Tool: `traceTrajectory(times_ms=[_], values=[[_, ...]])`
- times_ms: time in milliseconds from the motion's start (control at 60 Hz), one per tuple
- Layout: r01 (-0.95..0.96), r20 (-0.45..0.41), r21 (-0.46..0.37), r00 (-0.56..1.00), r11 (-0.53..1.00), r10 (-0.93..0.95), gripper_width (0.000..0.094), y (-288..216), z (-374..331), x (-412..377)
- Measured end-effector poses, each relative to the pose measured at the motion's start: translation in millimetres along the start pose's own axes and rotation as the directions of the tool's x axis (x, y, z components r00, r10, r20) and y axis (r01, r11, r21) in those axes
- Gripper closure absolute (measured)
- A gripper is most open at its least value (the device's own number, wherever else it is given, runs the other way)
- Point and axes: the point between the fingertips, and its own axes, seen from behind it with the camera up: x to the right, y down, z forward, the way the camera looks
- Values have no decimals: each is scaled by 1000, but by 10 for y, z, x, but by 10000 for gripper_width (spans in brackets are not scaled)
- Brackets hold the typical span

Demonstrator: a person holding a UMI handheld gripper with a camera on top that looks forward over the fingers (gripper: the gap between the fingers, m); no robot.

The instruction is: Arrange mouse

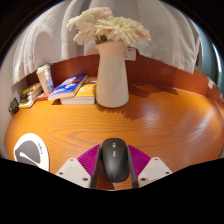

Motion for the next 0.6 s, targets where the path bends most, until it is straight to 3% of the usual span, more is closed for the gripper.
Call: traceTrajectory(times_ms=[167,267,333,467,600], values=[[-41,-19,2,999,999,41,521,-7,13,18],[-56,-26,-33,998,998,55,601,-6,17,25],[-102,-45,-53,994,993,100,600,-66,-50,40],[-118,-109,76,986,990,126,598,-715,-540,18],[-119,-106,221,984,968,145,600,-1445,-1124,-389]])
